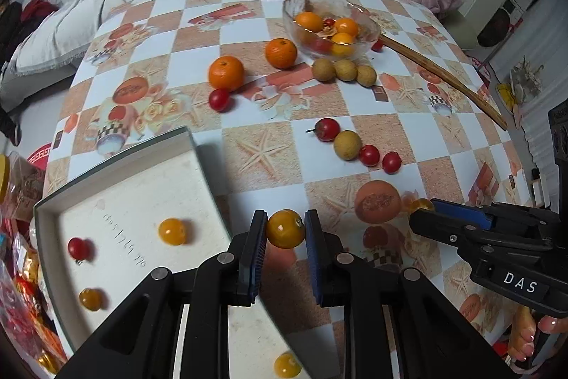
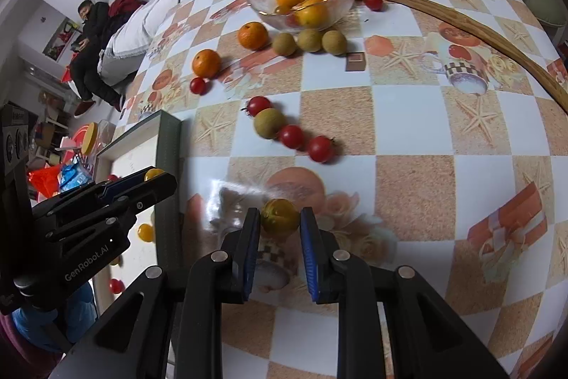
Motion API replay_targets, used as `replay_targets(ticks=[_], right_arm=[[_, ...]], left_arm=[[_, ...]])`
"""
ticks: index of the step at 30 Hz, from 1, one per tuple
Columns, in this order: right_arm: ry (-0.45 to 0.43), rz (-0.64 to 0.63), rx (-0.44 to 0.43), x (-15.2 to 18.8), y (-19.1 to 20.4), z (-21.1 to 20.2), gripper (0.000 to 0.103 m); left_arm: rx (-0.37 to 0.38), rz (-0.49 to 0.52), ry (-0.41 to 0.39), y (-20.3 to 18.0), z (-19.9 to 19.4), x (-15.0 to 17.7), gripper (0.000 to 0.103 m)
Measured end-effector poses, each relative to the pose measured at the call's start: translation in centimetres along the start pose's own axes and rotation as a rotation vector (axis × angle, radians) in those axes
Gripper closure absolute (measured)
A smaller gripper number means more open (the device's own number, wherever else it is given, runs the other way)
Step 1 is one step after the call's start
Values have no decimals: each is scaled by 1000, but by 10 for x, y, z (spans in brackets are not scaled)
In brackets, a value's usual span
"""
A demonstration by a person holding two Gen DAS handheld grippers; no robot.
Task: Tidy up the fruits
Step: 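Carry both held yellow tomatoes over the white tray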
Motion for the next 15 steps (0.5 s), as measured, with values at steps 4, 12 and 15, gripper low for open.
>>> replay_targets(ticks=[4,12,15], right_arm=[[11,-11,4,2,14,-2,78],[29,-49,11,4,45,-8,78],[39,-68,6,6,58,-8,78]], left_arm=[[-7,-20,0,12,-8,6,80],[-18,-51,-5,36,-29,17,80],[-30,-75,2,51,-35,25,80]])
Point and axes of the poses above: each gripper's, at about its wrist camera, not at the fingertips, and z roughly the way its jaws point, y to its left, x to its underside, the point moved 1 cm from there along z, roughly the way its jaws point, and after that the axes turned 3 degrees about -x, right-handed, at the moved point
